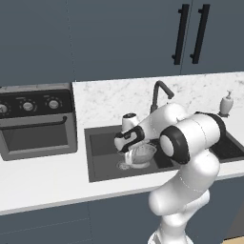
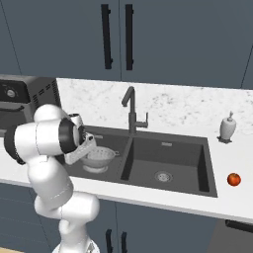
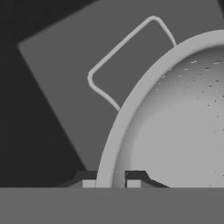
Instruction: Put the colander in the sink, put the apple in the colander, and turn on the sink faucet and pour water over the colander.
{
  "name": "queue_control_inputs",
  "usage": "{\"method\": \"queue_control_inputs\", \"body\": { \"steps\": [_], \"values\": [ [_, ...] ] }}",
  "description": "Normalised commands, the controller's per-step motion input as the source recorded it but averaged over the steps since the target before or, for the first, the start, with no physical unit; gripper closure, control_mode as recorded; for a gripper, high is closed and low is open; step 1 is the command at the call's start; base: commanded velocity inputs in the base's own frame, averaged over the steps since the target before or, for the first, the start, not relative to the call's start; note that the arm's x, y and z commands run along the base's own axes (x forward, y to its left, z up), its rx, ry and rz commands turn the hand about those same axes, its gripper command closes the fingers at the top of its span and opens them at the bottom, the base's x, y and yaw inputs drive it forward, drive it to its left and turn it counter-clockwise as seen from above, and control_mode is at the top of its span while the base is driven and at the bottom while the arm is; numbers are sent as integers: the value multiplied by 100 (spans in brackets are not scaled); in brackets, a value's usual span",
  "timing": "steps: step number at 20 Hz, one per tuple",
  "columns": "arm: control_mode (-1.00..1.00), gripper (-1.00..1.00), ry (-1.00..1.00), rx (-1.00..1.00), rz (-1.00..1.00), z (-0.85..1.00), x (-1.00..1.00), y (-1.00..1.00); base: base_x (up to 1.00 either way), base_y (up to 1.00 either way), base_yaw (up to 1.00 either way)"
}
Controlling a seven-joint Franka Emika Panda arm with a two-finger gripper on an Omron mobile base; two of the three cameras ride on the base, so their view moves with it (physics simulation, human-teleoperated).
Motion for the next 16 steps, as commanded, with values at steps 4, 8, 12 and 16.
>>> {"method": "queue_control_inputs", "body": {
  "steps": [4,8,12,16],
  "values": [
    [-100,100,0,0,0,-48,10,0,0,0,0],
    [-100,100,0,0,0,-37,20,-4,0,0,0],
    [-100,100,0,0,-1,-22,12,-19,0,0,0],
    [-100,100,0,0,-2,-4,0,-26,0,0,0]
  ]
}}
